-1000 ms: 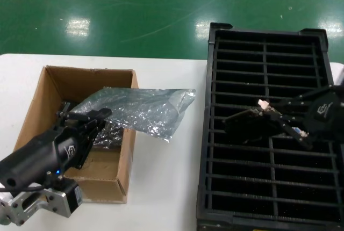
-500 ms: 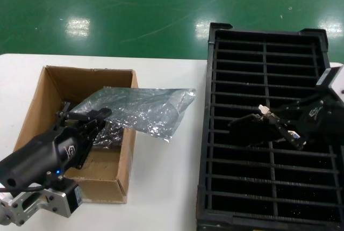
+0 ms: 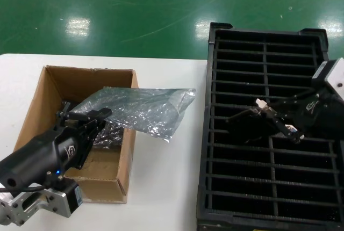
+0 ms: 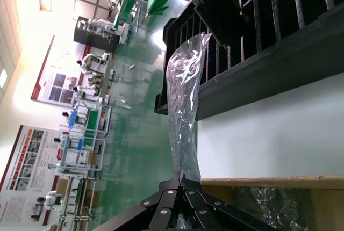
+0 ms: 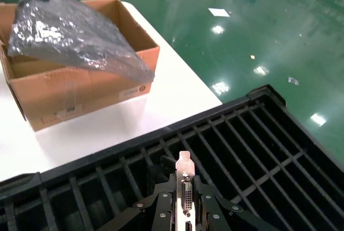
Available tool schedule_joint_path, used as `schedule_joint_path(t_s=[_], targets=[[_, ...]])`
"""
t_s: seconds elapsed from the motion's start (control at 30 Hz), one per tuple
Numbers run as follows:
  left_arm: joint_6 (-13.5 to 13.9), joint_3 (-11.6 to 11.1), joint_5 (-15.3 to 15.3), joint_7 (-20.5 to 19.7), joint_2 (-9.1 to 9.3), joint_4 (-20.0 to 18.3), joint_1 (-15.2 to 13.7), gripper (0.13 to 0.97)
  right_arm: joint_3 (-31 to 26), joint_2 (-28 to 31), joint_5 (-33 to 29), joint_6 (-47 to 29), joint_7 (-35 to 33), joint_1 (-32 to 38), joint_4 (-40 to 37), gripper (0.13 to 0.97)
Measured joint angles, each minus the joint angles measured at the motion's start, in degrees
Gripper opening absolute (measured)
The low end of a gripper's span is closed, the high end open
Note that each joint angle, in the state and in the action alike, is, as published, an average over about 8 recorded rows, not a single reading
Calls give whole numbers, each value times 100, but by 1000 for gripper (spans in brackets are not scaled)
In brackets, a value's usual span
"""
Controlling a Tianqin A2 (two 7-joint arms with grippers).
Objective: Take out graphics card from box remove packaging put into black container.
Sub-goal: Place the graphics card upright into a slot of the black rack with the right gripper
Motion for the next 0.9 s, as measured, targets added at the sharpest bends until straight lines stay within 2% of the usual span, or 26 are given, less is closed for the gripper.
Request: schedule_joint_path(t_s=[0.3, 0.9], targets=[[0, 0, 0, 0, 0, 0, 0, 139, 142, 6, 17, -24, -58, -80, 155, 186], [0, 0, 0, 0, 0, 0, 0, 139, 61, -139, -223, 62, -580, -124, -141, 186]])
